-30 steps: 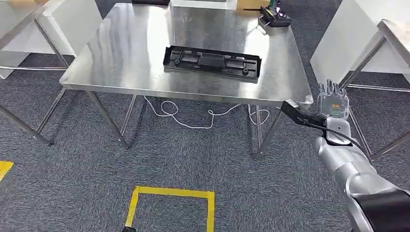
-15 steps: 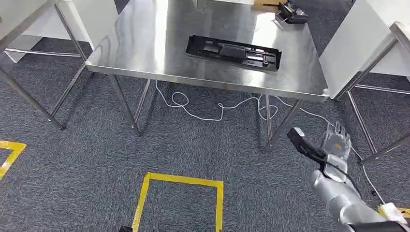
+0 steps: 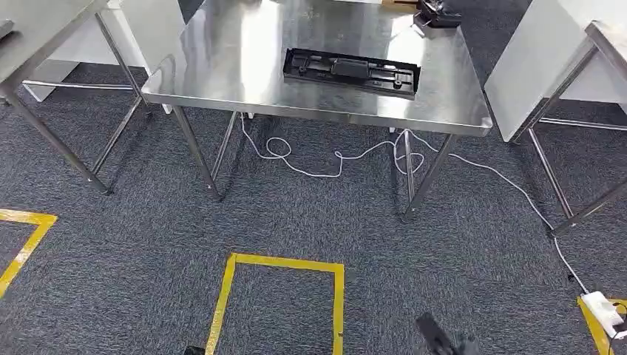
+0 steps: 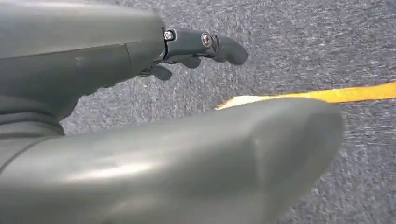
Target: Take the parts from the cabinet and place them on the table.
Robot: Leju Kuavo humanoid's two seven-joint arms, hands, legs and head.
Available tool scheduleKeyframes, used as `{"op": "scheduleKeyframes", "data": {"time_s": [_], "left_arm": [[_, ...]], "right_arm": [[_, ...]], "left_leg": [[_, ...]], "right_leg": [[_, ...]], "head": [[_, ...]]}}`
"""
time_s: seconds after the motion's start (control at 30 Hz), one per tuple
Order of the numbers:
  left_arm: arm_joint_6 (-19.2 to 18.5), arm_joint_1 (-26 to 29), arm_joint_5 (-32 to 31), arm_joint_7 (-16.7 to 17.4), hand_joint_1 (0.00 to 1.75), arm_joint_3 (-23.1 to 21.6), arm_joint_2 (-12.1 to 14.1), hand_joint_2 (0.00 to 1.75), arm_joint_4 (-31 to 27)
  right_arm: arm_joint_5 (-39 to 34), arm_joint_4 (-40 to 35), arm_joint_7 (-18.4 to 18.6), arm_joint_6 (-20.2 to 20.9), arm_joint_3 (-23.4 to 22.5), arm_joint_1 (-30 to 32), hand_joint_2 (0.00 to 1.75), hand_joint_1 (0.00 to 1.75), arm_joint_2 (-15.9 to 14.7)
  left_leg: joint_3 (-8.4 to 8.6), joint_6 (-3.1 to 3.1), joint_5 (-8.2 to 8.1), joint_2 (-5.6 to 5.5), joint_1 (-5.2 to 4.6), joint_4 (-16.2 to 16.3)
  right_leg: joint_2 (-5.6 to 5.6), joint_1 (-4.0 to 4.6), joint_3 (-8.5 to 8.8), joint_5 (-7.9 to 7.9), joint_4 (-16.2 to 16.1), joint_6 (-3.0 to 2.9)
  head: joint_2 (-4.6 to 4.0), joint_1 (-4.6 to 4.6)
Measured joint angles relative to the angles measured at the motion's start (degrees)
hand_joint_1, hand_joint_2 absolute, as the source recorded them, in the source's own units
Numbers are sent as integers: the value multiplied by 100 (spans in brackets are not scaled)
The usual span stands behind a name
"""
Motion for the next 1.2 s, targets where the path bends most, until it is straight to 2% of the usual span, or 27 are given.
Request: {"op": "scheduleKeyframes", "data": {"time_s": [0.07, 0.1, 0.13, 0.17, 0.2, 0.23, 0.3, 0.33, 0.4, 0.5, 0.53, 0.57, 0.6, 0.63, 0.67, 0.7, 0.73, 0.83, 0.87, 0.9, 0.93, 1.0, 1.03, 1.07, 1.13, 1.17, 1.2], "left_arm": [[13, -19, -35, 20, 0, 0, 29, 0, 0], [18, -33, -40, 22, 0, 2, 48, 0, 0], [18, -53, -53, 4, 0, 2, 59, 0, 0], [20, -84, -75, -4, 0, 2, 61, 0, -7], [29, -110, -96, -2, 0, 2, 61, 0, -9], [64, -118, -103, 5, 0, 2, 72, 0, -9], [59, -122, -160, 9, 0, 2, 81, 0, -9], [13, -125, -175, -2, 0, 0, 79, 0, -9], [-54, -142, -206, -22, 0, 0, 103, 0, -9], [-111, -139, -223, -4, 0, 2, 127, 0, -4], [-116, -139, -228, 9, 0, 0, 127, 0, -7], [-122, -138, -241, 20, 0, 0, 127, 0, -4], [-127, -137, -249, 39, 0, 0, 127, 0, -4], [-127, -136, -249, 39, 0, 0, 127, 0, -4], [-131, -137, -258, 39, 0, 0, 127, 0, -4], [-151, -137, -265, 39, 0, 0, 131, 0, -6], [-164, -138, -271, 31, 0, 0, 131, 0, -4], [-214, -147, -284, 15, 0, -7, 116, 0, -7], [-214, -148, -291, 15, 0, -9, 118, 0, -7], [-214, -150, -297, 15, 0, -9, 123, 0, -7], [-214, -142, -300, 15, 0, -9, 125, 0, -7], [-234, -108, -300, 15, 0, -9, 129, 0, -4], [-256, -96, -300, 15, 0, -9, 129, 0, -2], [-267, -86, -308, 15, 0, -11, 129, 0, -2], [-280, -86, -319, 15, 0, -20, 127, 0, -2], [-282, -87, -324, 15, 0, -24, 127, 0, -4], [-282, -89, -324, 18, 0, -26, 129, 0, -2]], "right_arm": [[-81, 22, -88, 53, -53, 243, 175, 0, 101], [-189, 28, -170, 53, -131, 331, 0, 0, 145], [-255, 33, -253, 53, -201, 406, 0, 0, 200], [-308, 35, -319, 57, -258, 457, 0, 0, 213], [-363, 35, -346, 88, -319, 476, 0, 0, 230], [-422, 39, -365, 138, -370, 476, 0, 0, 276], [-507, 39, -403, 184, -492, 494, 0, 0, 337], [-531, 44, -403, 186, -548, 541, 0, 0, 363], [-577, 61, -359, 184, -629, 608, 0, 0, 413], [-656, 79, -304, 186, -752, 645, 0, 0, 433], [-689, 79, -302, 186, -787, 671, 0, 0, 435], [-746, 79, -302, 184, -833, 695, 0, 0, 438], [-793, 81, -302, 184, -888, 714, 0, 0, 442], [-839, 81, -302, 184, -929, 723, 0, 0, 449], [-874, 81, -304, 186, -981, 717, 0, 0, 453], [-898, 83, -304, 184, -1019, 689, 0, 0, 464], [-925, 81, -304, 186, -1054, 689, 0, 0, 468], [-966, 94, -304, 184, -1158, 758, 0, 0, 477], [-970, 96, -304, 178, -1176, 773, 0, 0, 479], [-970, 98, -309, 178, -1189, 771, 0, 0, 514], [-973, 98, -309, 173, -1198, 761, 0, 0, 505], [-970, 98, -311, 173, -1220, 760, 0, 0, 525], [-975, 101, -311, 173, -1235, 772, 0, 0, 529], [-977, 107, -311, 173, -1246, 792, 0, 0, 534], [-979, 118, -311, 173, -1277, 807, 0, 0, 538], [-977, 120, -311, 173, -1281, 806, 0, 0, 540], [-970, 122, -311, 178, -1283, 801, 0, 0, 547]], "left_leg": [[149, -75, 329, 5, 54, 212], [373, -117, 607, 16, 92, 25], [676, -164, 803, 18, 133, -304], [1025, -198, 677, -67, 180, -751], [1414, -208, 317, -276, 150, -1303], [1487, -95, 143, -263, 145, -1554], [1455, 41, 184, -148, 52, -1532], [1441, 159, 276, -66, 51, -1588], [1348, 290, 376, 49, 63, -1593], [1169, 298, 509, 229, 50, -1582], [1114, 288, 552, 289, 44, -1578], [1069, 274, 585, 344, 42, -1576], [1043, 256, 608, 401, 43, -1575], [1029, 237, 623, 459, 49, -1575], [1030, 212, 639, 525, 49, -1575], [1026, 175, 657, 576, 18, -1577], [1023, 144, 672, 640, 5, -1572], [1063, 55, 709, 761, 5, -1602], [1027, -1, 640, 645, 52, -1542], [952, -5, 461, 366, 52, -1368], [796, 5, 182, 180, 55, -983], [389, 5, -301, 42, 42, -17], [288, 12, -364, 35, 43, 237], [325, 23, -284, 34, 43, 210], [758, 68, 160, -3, 44, -549], [1049, 96, 379, -122, 45, -1064], [1242, 145, 392, -465, 48, -1435]], "right_leg": [[-9, -46, -208, 111, 58, 56], [-4, -70, -318, 140, 99, 97], [2, -94, -437, 182, 167, 131], [68, -103, -529, 219, 253, 186], [113, -72, -635, 247, 326, 231], [131, -39, -662, 282, 367, 280], [243, -22, -668, 433, 285, 413], [295, -31, -702, 499, 262, 471], [196, -87, -901, 162, 639, 422], [165, -127, -1357, -500, 1948, 459], [164, -126, -1350, -592, 2147, 513], [158, -134, -1183, -579, 2032, 555], [131, -139, -867, -509, 1663, 598], [54, -141, -461, -394, 1113, 640], [-134, -140, 3, -276, 460, 662], [-320, -82, 110, -391, 203, 556], [-271, 16, 119, -325, 197, 488], [-97, 18, -1, -275, 195, 319], [-33, -141, 79, -224, 142, 227], [9, -104, 53, -192, 147, 176], [58, -99, 15, -158, 149, 101], [188, -51, -57, -119, 150, 47], [259, -30, -83, -96, 153, 26], [338, -18, -103, -70, 157, 27], [508, -8, -129, -46, 185, 63], [589, -4, -143, -38, 217, 77], [657, -2, -179, -30, 258, 96]], "head": [[0, -2], [0, -4], [0, -4], [0, -11], [0, -26], [0, 29], [0, 27], [0, 20], [0, 71], [0, 90], [0, 96], [0, 85], [0, 92], [0, 92], [0, 96], [0, 92], [0, 79], [0, 79], [0, 76], [0, 30], [0, 24], [0, 15], [0, 17], [0, 22], [0, 20], [0, 13], [0, 18]]}}
